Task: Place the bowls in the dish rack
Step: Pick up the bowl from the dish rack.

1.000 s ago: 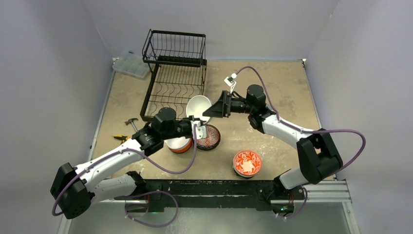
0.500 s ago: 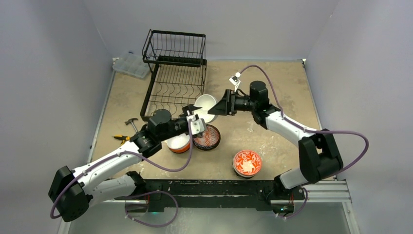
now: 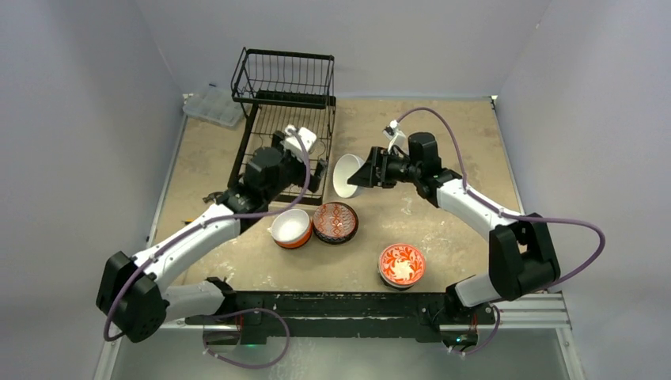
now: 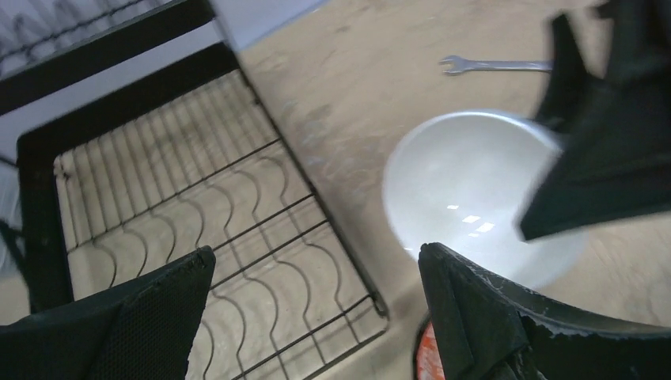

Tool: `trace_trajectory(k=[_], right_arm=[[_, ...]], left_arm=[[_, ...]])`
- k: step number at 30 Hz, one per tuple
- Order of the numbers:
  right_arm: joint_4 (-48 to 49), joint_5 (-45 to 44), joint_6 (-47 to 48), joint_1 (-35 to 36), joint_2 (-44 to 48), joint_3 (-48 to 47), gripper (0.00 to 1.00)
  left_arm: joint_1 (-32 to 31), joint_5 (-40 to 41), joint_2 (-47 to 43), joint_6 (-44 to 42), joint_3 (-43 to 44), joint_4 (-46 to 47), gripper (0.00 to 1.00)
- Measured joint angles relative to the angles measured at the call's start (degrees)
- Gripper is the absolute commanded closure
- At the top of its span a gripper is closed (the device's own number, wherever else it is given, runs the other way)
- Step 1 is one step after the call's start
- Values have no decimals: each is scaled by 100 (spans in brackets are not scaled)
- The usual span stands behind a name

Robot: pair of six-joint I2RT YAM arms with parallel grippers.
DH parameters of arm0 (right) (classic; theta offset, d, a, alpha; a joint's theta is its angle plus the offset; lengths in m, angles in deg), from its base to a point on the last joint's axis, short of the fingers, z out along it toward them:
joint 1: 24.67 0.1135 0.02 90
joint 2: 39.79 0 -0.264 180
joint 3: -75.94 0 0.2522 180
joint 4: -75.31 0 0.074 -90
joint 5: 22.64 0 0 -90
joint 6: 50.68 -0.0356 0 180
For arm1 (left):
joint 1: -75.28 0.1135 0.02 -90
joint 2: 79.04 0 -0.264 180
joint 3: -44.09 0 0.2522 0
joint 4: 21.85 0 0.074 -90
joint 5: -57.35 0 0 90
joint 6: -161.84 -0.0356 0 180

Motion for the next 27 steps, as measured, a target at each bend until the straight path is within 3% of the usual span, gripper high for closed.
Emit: trace_trajectory(k=[4, 16, 22, 27], right_arm=[[-221, -269, 205, -2, 107, -105, 100], [-413, -310, 398, -2, 146, -116, 100], [-415, -284, 431, -2, 146, -116, 100], [-415, -264, 435, -2, 146, -118, 100]], left_arm=[[815, 127, 531, 844, 588, -647, 1], [2881, 802, 1268, 2492, 1185, -2044, 3], [3755, 949, 1318, 2804, 1202, -2282, 1], [4301, 466, 1814, 2896, 1355, -2420, 1]])
